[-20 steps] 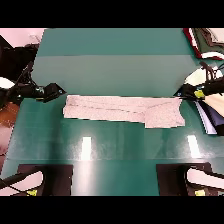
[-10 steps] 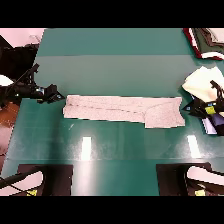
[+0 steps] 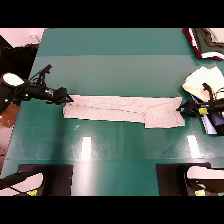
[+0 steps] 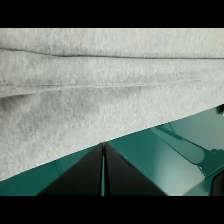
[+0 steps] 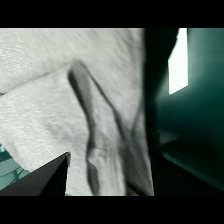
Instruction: Fold the shirts.
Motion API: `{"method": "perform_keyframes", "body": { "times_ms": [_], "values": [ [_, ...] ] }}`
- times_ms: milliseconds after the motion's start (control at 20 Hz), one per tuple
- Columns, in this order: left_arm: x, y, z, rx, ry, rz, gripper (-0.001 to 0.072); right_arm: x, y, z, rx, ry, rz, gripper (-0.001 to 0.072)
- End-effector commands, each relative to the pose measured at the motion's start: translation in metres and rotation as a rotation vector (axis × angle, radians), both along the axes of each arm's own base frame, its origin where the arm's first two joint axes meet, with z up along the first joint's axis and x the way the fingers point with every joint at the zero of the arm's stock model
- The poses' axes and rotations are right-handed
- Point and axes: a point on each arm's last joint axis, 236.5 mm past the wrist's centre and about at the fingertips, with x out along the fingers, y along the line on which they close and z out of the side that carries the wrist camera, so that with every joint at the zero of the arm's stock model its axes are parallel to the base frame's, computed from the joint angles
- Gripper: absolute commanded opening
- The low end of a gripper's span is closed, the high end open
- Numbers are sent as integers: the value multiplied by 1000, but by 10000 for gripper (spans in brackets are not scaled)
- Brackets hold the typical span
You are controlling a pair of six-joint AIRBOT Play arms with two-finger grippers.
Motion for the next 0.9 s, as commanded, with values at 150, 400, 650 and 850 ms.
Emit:
{"method": "perform_keyframes", "body": {
  "times_ms": [150,400,650,850],
  "values": [
    [-13,-50,1,7,-32,-119,22,11,34,-5,29,-6,113,385],
    [-8,-83,3,7,-90,-123,21,23,48,12,113,-78,106,15],
    [-10,-137,-15,5,-95,-196,21,34,63,66,171,-199,84,12],
    [3,-194,-33,-17,-70,-281,21,42,79,133,179,-303,35,11]
  ]
}}
